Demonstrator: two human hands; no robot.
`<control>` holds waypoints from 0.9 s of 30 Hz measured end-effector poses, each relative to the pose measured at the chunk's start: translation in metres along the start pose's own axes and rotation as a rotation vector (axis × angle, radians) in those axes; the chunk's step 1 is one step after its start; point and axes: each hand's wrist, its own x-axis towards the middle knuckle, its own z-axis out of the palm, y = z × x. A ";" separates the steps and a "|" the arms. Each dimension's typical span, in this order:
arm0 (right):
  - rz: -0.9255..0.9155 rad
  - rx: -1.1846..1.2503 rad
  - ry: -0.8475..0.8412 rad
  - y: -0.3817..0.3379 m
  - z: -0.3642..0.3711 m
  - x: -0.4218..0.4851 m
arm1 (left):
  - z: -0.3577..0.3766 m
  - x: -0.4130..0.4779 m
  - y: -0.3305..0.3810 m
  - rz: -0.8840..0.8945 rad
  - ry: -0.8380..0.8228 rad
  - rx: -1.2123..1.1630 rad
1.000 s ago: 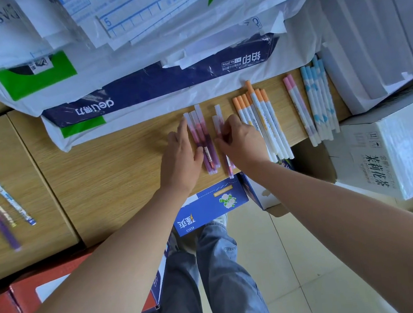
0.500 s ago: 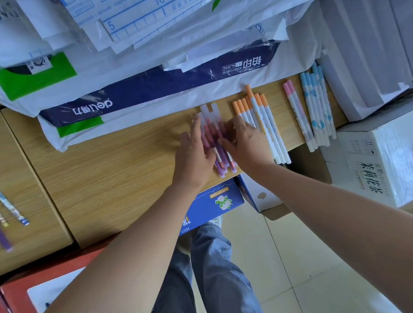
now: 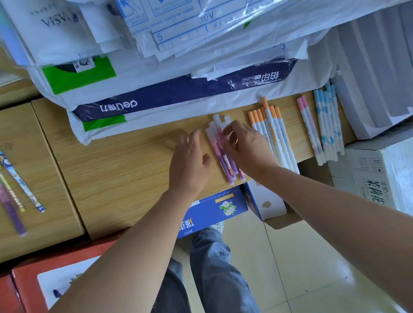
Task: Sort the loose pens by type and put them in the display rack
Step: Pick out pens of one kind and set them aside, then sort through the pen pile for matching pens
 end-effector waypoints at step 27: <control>-0.033 -0.091 -0.158 -0.331 0.271 -0.017 | -0.192 -0.160 -0.386 -0.142 0.109 0.223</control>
